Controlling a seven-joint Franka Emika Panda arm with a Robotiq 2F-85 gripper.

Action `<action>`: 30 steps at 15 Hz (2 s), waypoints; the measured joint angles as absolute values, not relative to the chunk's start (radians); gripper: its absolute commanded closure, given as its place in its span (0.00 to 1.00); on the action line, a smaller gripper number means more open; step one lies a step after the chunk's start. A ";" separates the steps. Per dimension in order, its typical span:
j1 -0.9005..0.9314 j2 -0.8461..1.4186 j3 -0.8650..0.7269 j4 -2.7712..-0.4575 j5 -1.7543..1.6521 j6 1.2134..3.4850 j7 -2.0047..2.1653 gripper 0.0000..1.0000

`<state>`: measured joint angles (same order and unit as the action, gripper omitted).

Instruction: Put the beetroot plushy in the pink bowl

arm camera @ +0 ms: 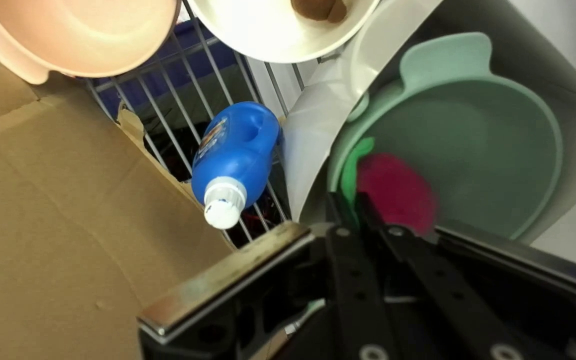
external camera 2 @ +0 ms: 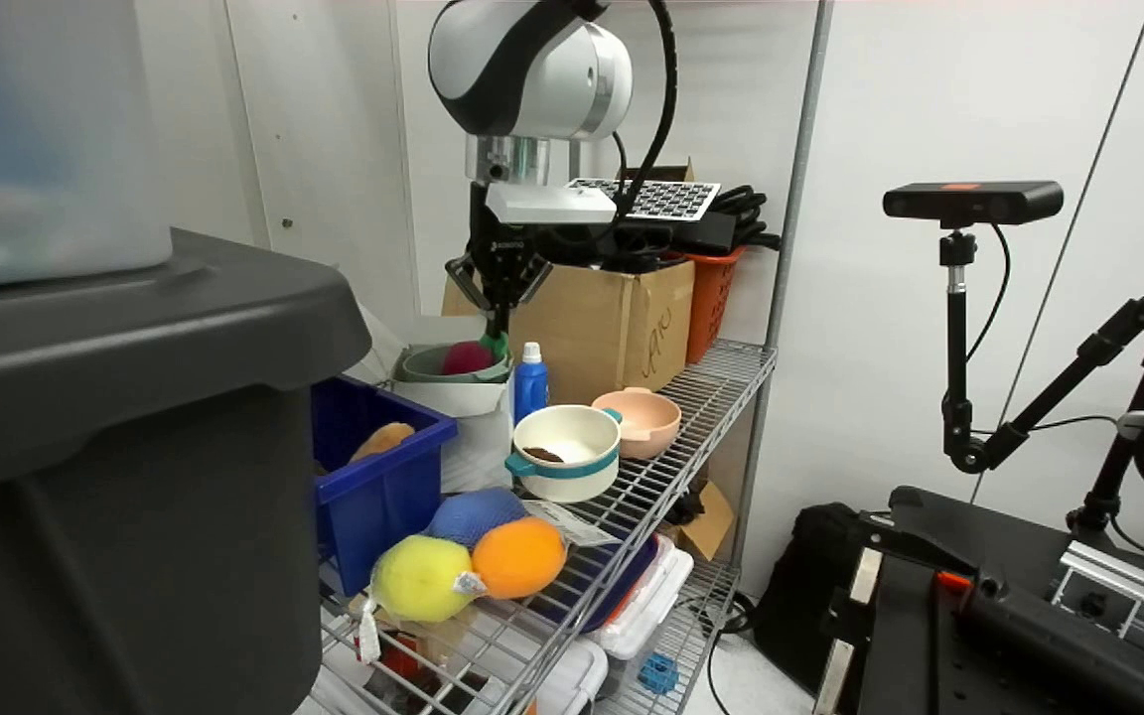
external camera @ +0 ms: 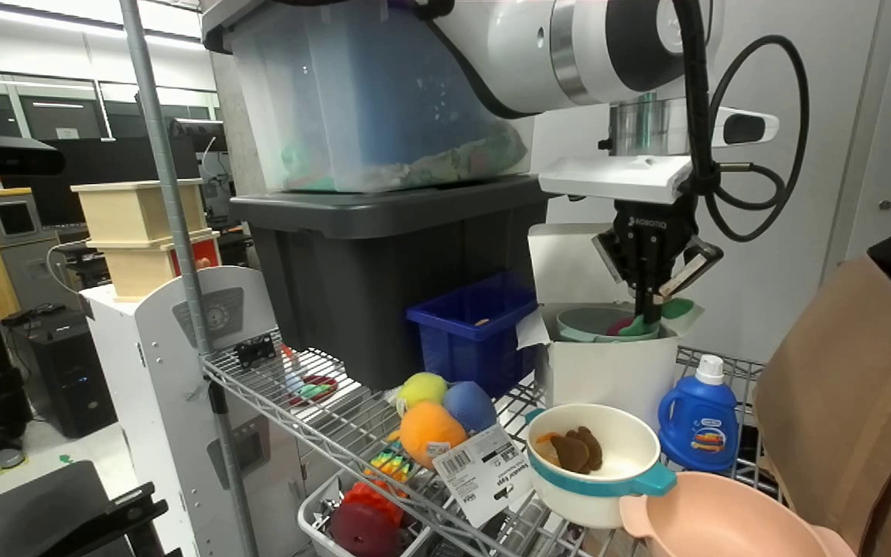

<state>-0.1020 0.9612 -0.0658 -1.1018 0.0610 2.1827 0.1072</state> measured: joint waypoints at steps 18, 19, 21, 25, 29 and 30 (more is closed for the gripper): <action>-0.115 0.680 -0.071 -1.330 0.060 2.201 0.042 0.99; -0.116 0.665 -0.079 -1.359 0.057 2.209 0.041 0.99; -0.117 0.635 -0.097 -1.416 0.041 2.227 0.041 0.99; -0.125 0.597 -0.131 -1.513 -0.002 2.240 0.041 0.99; -0.132 0.595 -0.158 -1.569 -0.036 2.250 0.043 0.99; -0.133 0.595 -0.164 -1.580 -0.044 2.254 0.043 0.99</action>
